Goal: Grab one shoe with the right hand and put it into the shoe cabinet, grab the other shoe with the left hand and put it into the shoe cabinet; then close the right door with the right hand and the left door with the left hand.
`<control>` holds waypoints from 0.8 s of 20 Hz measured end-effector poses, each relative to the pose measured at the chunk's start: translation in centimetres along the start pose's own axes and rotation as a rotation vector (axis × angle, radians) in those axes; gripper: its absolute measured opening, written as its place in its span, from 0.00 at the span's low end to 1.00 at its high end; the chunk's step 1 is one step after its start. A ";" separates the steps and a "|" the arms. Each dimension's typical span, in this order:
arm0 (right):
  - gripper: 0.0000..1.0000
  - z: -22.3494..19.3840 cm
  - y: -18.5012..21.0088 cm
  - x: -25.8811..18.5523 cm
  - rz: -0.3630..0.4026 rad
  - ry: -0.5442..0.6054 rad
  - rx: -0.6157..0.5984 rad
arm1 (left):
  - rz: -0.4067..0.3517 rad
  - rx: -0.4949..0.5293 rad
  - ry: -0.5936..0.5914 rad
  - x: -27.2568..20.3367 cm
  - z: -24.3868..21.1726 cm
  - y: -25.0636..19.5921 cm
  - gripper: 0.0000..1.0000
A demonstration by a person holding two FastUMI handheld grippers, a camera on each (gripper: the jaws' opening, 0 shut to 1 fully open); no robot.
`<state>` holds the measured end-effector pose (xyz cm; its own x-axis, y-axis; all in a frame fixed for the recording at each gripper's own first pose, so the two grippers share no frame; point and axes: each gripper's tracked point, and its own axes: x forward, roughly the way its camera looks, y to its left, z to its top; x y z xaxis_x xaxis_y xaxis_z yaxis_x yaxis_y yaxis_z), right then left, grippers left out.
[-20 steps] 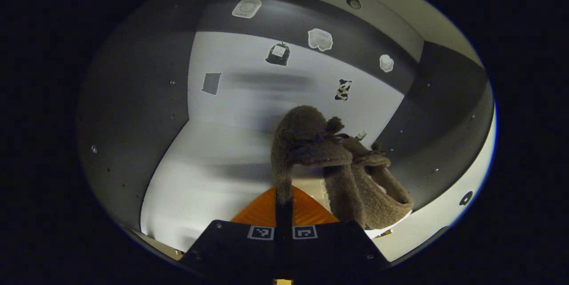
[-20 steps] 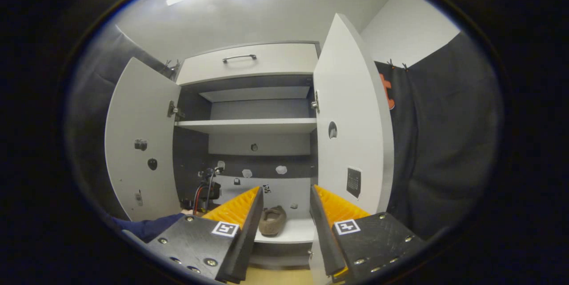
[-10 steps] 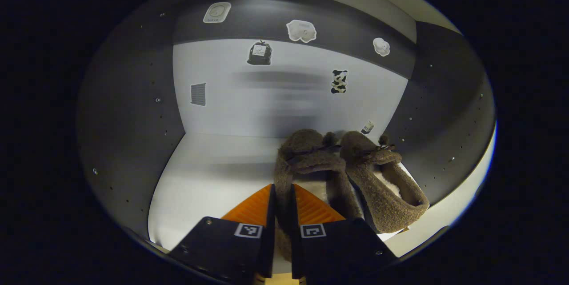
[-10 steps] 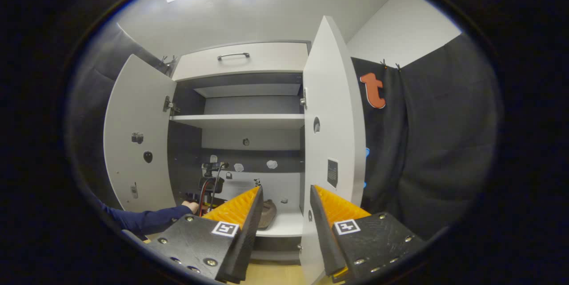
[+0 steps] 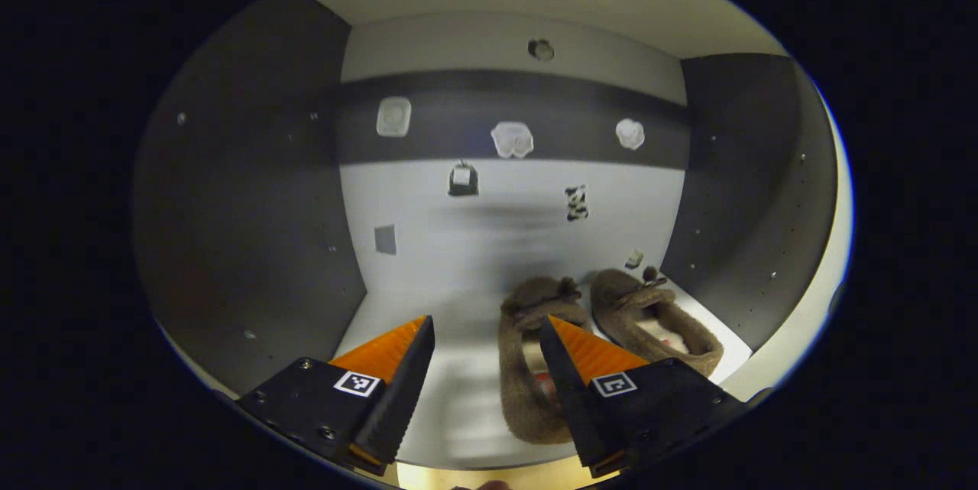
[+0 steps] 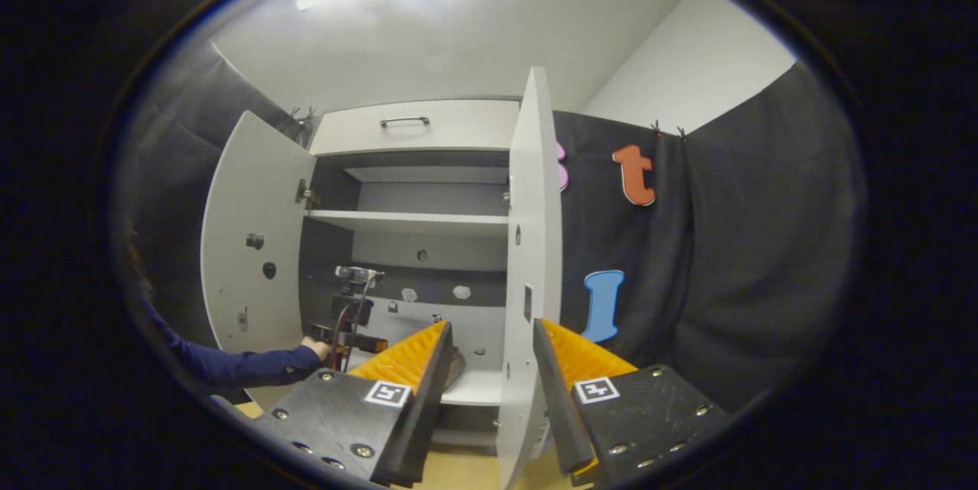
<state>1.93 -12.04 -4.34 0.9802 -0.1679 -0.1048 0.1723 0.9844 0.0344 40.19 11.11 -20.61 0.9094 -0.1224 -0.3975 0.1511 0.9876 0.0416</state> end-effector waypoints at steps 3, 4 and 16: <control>0.60 -0.4 -2.5 0.1 -0.039 0.013 0.000 | -0.013 0.001 -0.122 -3.9 4.1 -0.8 0.85; 0.60 -0.5 -3.2 0.2 -0.049 0.014 0.008 | -0.030 0.006 -0.157 -5.4 5.5 -1.3 0.85; 0.61 -3.3 -8.1 2.9 -0.117 0.058 -0.084 | -0.239 0.031 -0.343 -24.1 13.5 -6.5 0.81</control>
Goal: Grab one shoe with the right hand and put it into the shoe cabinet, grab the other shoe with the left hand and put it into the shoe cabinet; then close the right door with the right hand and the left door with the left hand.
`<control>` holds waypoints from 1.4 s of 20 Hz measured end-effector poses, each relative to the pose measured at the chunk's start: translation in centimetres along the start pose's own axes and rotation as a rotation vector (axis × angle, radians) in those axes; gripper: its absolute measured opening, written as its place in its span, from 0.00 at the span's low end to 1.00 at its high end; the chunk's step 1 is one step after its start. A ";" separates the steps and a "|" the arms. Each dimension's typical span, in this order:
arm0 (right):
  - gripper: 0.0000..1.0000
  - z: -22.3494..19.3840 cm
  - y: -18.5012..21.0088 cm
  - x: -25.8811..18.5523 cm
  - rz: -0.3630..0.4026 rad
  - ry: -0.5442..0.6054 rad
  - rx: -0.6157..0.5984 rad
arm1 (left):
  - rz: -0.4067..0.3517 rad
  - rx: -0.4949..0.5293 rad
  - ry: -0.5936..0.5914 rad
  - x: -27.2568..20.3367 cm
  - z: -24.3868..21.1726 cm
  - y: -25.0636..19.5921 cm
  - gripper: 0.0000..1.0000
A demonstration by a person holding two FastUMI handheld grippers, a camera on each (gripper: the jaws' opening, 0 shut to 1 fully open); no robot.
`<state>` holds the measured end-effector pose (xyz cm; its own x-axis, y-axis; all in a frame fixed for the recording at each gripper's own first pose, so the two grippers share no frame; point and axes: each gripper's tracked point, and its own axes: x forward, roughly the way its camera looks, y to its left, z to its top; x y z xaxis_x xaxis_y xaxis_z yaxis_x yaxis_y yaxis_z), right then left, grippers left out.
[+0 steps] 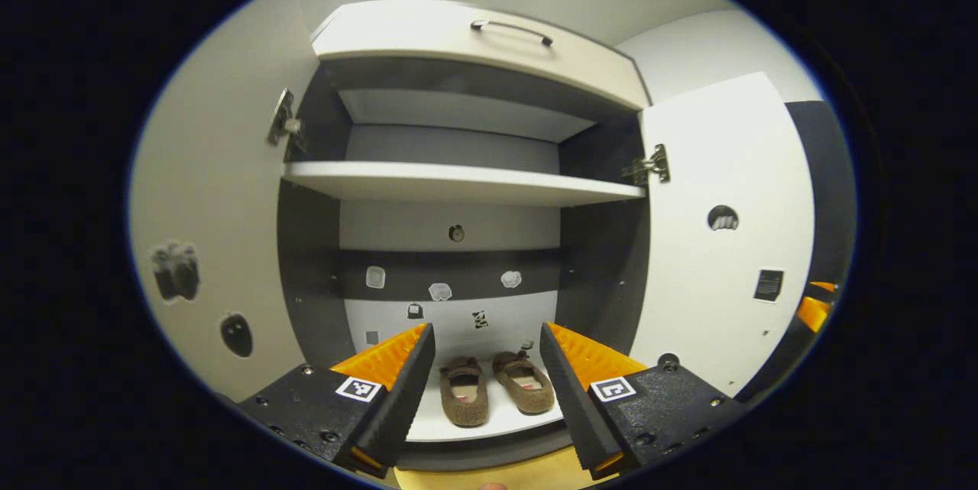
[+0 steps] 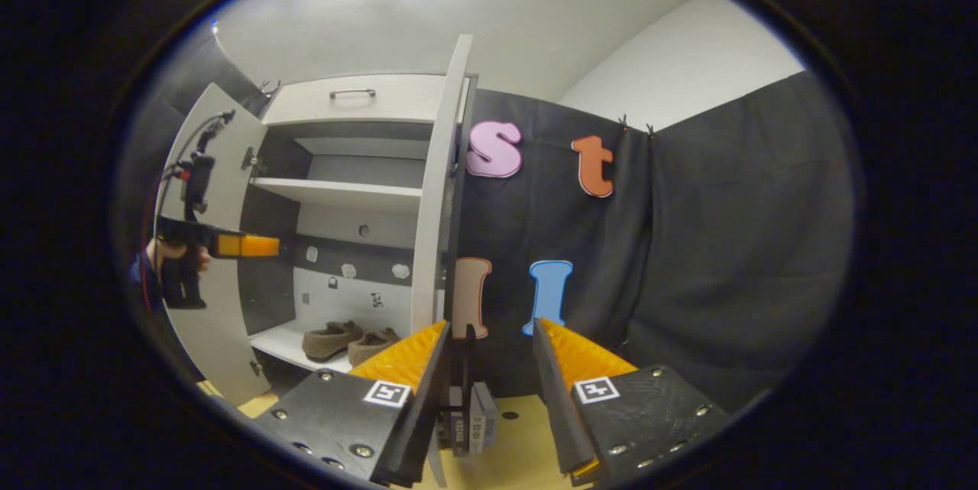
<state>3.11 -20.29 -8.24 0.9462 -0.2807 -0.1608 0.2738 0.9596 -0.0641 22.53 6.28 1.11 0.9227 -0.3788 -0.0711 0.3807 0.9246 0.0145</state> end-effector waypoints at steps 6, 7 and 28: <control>0.64 -1.5 0.0 1.1 0.023 0.035 -0.029 | -0.033 -0.030 0.030 -6.2 0.4 -0.2 0.84; 0.64 -1.3 0.5 1.4 0.039 0.043 -0.016 | -0.036 -0.037 0.046 -7.1 0.0 0.1 0.87; 0.63 -0.5 7.6 1.9 0.261 0.067 0.047 | 0.007 -0.091 0.056 -12.3 -0.9 0.9 0.84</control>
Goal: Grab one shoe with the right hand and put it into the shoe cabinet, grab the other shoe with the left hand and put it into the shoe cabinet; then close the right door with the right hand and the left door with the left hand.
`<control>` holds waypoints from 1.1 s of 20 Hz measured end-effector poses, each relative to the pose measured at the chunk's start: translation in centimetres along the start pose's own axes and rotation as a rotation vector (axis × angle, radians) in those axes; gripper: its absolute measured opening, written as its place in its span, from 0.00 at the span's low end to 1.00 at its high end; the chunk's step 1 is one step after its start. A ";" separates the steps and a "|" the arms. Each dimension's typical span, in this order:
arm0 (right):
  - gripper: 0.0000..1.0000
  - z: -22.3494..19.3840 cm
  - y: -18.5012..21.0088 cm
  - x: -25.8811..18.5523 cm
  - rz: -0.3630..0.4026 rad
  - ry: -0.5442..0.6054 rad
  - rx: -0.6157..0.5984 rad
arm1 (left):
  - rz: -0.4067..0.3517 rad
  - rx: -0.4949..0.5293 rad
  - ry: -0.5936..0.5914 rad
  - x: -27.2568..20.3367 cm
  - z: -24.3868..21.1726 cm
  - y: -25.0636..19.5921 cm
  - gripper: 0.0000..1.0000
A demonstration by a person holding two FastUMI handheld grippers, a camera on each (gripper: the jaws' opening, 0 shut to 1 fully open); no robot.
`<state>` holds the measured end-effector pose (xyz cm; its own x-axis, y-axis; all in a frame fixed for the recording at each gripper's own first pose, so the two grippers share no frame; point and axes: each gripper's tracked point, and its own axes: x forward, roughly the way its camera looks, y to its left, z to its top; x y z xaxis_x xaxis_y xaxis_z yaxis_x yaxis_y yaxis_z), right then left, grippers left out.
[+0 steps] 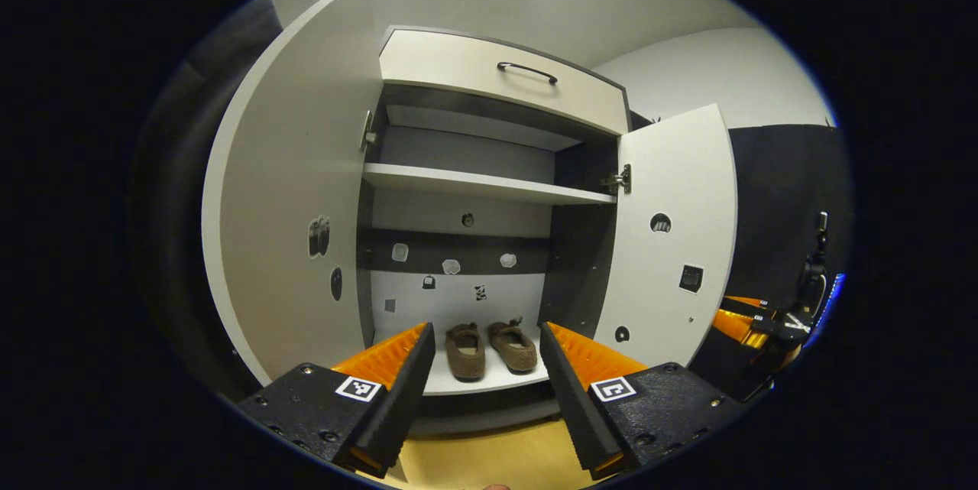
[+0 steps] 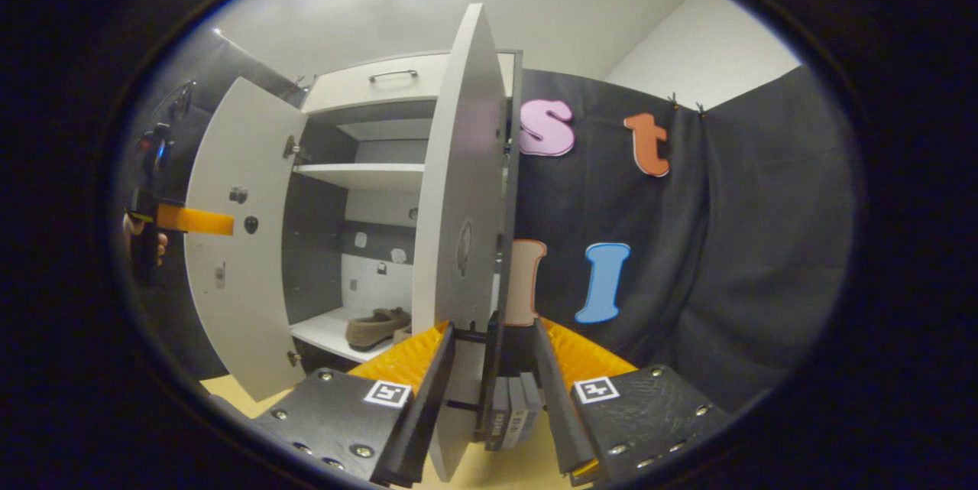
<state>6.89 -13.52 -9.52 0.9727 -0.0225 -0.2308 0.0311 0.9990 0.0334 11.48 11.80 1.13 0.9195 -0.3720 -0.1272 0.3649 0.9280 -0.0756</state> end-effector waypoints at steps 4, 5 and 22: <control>0.63 0.1 3.0 1.2 0.051 -0.006 -0.023 | 0.009 -0.017 0.007 -0.6 -0.6 0.4 0.85; 0.63 0.1 3.6 1.6 0.055 0.000 -0.015 | 0.017 -0.018 0.013 -0.8 -0.8 0.8 0.86; 0.83 -1.2 9.4 6.0 0.176 0.042 0.094 | 0.071 -0.055 0.017 -2.1 -1.7 3.8 0.86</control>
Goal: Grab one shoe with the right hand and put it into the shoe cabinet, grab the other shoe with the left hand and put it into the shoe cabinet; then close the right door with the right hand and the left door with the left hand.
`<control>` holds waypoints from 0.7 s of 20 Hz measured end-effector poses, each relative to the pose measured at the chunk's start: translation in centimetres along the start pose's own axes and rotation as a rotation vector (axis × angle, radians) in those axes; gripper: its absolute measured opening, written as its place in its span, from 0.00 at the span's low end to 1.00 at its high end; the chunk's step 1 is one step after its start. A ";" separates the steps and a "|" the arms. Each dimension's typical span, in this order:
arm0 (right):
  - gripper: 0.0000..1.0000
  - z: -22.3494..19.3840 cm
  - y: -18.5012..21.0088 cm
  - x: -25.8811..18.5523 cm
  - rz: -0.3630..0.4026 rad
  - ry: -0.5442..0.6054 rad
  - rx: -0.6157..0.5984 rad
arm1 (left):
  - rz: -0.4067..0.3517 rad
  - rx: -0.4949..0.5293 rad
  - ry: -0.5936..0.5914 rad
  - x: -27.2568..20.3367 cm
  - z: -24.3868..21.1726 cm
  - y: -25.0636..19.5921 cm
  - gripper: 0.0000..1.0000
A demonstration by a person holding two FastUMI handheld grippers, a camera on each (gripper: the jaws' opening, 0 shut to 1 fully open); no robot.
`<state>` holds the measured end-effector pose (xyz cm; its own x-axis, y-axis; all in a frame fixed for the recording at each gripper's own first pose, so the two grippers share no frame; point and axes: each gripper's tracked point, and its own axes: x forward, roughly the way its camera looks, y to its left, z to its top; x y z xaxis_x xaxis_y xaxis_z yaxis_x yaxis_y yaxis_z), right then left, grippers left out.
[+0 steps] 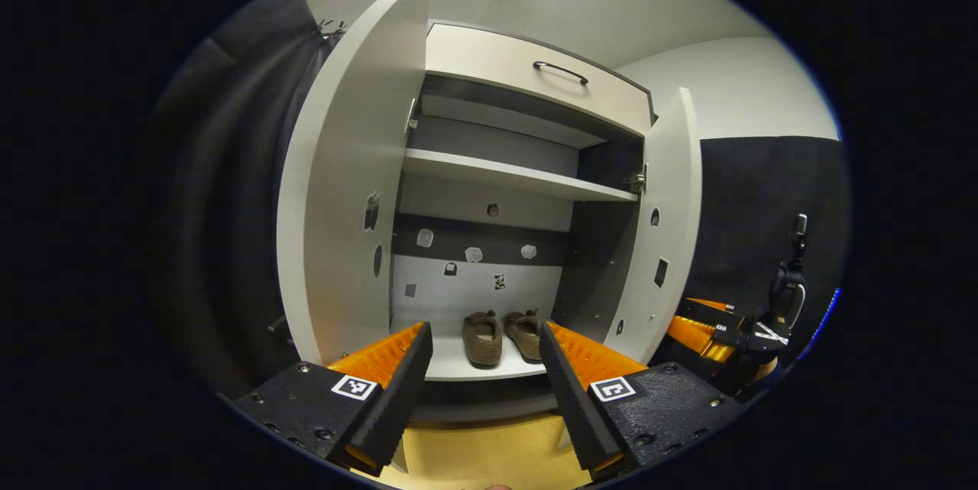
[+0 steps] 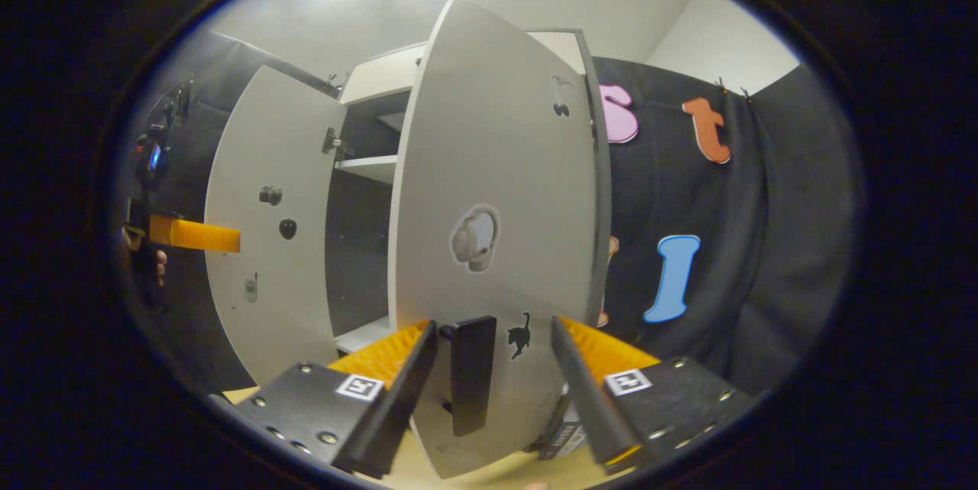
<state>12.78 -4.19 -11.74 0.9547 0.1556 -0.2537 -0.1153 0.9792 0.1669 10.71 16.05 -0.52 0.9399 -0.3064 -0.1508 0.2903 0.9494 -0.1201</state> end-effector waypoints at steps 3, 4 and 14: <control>0.98 -0.2 0.7 2.2 0.016 -0.004 0.019 | 0.017 -0.010 0.000 0.1 -0.2 1.0 0.86; 0.98 -0.3 1.1 2.4 0.020 -0.006 0.022 | 0.024 -0.012 0.001 0.1 -0.2 1.3 0.86; 0.97 -1.1 2.3 6.6 0.045 0.002 0.096 | 0.002 -0.025 -0.016 -0.1 0.4 1.7 0.82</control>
<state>18.55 -0.73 -14.05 0.9485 0.1998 -0.2459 -0.1312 0.9541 0.2691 11.21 17.69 -0.31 0.9433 -0.3030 -0.1353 0.2838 0.9480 -0.1443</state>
